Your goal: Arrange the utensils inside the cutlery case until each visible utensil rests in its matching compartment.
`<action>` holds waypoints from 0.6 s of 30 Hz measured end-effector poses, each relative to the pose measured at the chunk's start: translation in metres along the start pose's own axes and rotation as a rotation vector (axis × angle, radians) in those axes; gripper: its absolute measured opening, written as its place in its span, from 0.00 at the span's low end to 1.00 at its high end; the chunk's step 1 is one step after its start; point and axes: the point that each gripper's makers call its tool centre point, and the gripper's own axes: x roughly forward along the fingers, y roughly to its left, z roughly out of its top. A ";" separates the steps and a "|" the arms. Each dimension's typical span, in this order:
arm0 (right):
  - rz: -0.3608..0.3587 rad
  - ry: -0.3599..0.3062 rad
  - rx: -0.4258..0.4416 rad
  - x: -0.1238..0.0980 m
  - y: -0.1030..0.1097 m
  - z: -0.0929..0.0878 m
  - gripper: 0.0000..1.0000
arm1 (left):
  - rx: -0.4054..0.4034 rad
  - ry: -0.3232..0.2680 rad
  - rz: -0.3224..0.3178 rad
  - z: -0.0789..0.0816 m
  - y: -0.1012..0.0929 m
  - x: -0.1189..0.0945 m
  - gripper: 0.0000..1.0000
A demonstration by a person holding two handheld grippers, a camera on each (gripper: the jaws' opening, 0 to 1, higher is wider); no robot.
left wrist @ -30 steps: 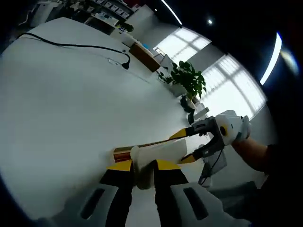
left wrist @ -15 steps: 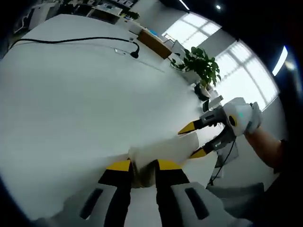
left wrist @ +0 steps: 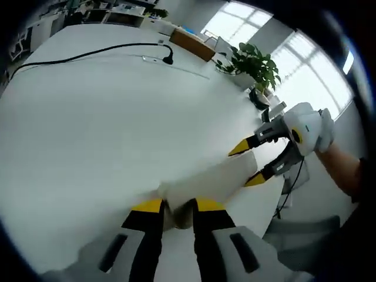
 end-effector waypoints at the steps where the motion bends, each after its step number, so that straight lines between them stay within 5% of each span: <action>1: 0.002 -0.001 0.002 0.000 0.000 0.000 0.36 | 0.000 0.004 0.000 0.000 0.000 0.000 0.19; 14: 0.067 -0.025 0.082 0.001 0.005 -0.004 0.37 | -0.046 0.076 -0.016 -0.003 0.001 0.004 0.17; 16: 0.098 -0.027 0.095 0.003 0.009 -0.004 0.37 | -0.031 0.150 0.000 -0.014 0.004 0.003 0.17; 17: 0.109 -0.024 0.103 0.004 0.011 -0.004 0.37 | -0.041 0.114 -0.017 -0.009 0.001 0.006 0.17; 18: 0.103 -0.029 0.106 0.004 0.009 -0.003 0.37 | -0.019 0.150 0.004 -0.014 0.005 0.004 0.17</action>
